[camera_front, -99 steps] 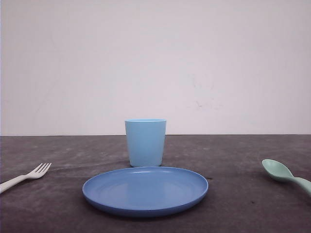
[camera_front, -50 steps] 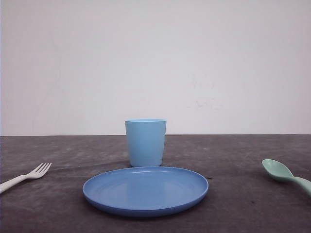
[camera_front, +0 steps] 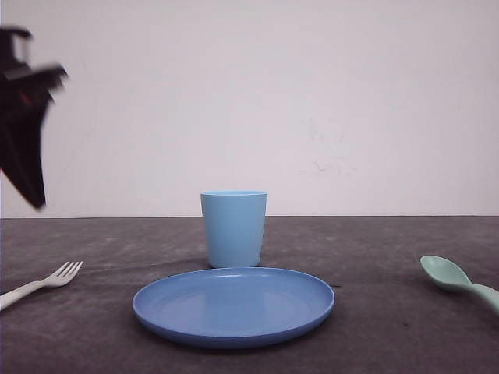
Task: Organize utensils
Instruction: 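Lower the left gripper onto the white fork and grasp it, then lift the fork with the left gripper and drop it into the blue cup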
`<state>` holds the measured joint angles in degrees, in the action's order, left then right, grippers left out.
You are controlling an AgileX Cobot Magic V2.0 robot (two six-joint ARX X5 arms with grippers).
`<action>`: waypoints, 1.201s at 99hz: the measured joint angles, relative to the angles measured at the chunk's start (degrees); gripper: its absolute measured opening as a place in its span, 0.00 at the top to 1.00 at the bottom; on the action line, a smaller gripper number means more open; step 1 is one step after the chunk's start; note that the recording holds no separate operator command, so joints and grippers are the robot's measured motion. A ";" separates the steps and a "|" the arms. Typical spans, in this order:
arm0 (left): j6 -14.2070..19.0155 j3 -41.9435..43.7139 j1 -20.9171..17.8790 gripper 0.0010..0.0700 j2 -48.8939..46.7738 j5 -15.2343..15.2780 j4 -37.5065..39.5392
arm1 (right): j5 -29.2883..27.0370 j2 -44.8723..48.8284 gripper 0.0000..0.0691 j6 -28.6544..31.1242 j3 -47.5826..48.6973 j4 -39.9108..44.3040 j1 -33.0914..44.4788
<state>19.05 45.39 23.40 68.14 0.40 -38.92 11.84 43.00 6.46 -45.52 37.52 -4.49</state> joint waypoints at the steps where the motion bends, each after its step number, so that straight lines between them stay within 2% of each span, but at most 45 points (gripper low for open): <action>1: 0.09 0.00 0.24 0.50 0.44 0.24 0.15 | 0.00 0.00 0.55 0.00 0.00 0.02 0.00; 20: 1.01 0.00 2.91 0.50 7.52 2.43 3.13 | 0.00 0.00 0.55 0.00 0.00 0.09 0.00; 50: 1.55 0.00 3.26 0.51 14.38 4.00 5.31 | 0.00 0.00 0.55 0.00 0.00 0.22 0.00; 58: 1.62 0.02 3.26 0.57 15.10 4.04 6.08 | 0.00 0.00 0.55 0.00 0.00 0.24 0.00; 72: 2.14 0.35 3.26 0.83 15.89 4.42 6.69 | 0.00 0.00 0.55 -0.02 0.00 0.24 0.00; 80: 2.25 0.44 3.32 0.93 16.04 4.24 7.06 | 0.00 0.00 0.55 0.00 0.00 0.28 0.00; 111: 2.62 1.38 3.37 0.95 15.50 4.50 7.21 | 0.00 0.00 0.55 0.00 0.00 0.44 0.00; 119: 2.43 2.71 3.39 0.95 11.91 5.51 10.19 | 0.00 0.00 0.55 -0.02 0.00 0.42 0.00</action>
<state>21.47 48.10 26.79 80.05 5.91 -28.73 11.84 43.00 6.44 -45.52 37.93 -4.49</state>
